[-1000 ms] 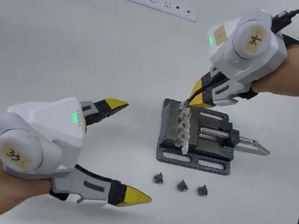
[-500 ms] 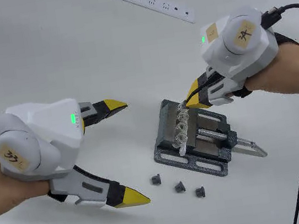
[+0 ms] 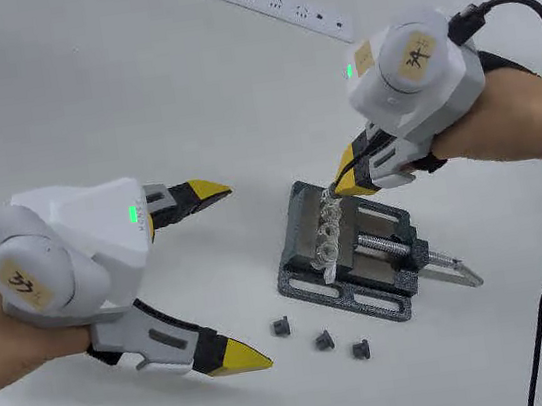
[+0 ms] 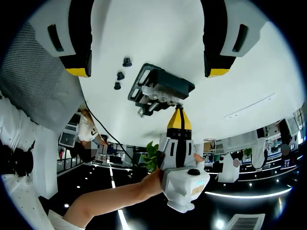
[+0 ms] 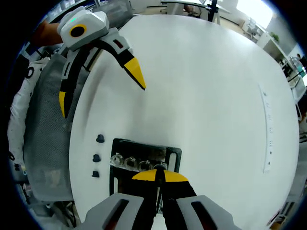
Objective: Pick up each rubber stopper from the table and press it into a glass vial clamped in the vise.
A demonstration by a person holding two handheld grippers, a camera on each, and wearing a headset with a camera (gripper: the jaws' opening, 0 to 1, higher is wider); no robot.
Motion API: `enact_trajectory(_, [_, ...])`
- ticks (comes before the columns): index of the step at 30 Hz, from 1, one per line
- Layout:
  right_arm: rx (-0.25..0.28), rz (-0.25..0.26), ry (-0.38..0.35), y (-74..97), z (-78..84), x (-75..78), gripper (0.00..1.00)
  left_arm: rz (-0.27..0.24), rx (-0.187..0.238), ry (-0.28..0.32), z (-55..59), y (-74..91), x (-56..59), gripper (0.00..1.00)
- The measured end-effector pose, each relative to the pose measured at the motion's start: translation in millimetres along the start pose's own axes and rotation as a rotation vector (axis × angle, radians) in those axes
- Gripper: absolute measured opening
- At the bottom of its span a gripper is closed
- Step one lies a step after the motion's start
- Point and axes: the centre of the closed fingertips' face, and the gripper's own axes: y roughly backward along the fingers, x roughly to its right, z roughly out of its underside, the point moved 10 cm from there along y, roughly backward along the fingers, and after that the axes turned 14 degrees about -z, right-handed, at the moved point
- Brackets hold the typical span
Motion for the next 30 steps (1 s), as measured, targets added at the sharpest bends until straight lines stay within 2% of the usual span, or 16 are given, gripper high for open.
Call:
enact_trajectory(10, [-0.010,-0.008,0.002,-1.1,0.9,0.5,0.00,-0.004,0.005,0.003,-2.1,-2.1,-0.3,0.97])
enact_trajectory(16, [-0.016,-0.034,-0.016,-1.3,-0.3,4.5,0.00,-0.007,0.004,0.001,-3.1,-2.2,-0.1,0.97])
enact_trajectory(21, [-0.056,-0.025,0.016,-3.5,-4.0,1.0,0.00,-0.012,0.003,0.001,-3.4,-1.9,0.2,0.97])
enact_trajectory(27, [0.001,-0.023,0.005,-2.2,3.6,1.8,0.00,-0.011,0.003,-0.007,-7.0,-2.8,0.7,0.97])
enact_trajectory(29, [0.003,-0.015,-0.001,-2.9,2.7,2.2,0.00,-0.010,0.003,-0.011,-8.7,-3.1,1.9,0.97])
enact_trajectory(30, [-0.010,-0.001,0.021,-3.2,1.7,-1.0,0.00,-0.006,0.002,-0.016,-10.4,-3.0,3.5,0.97])
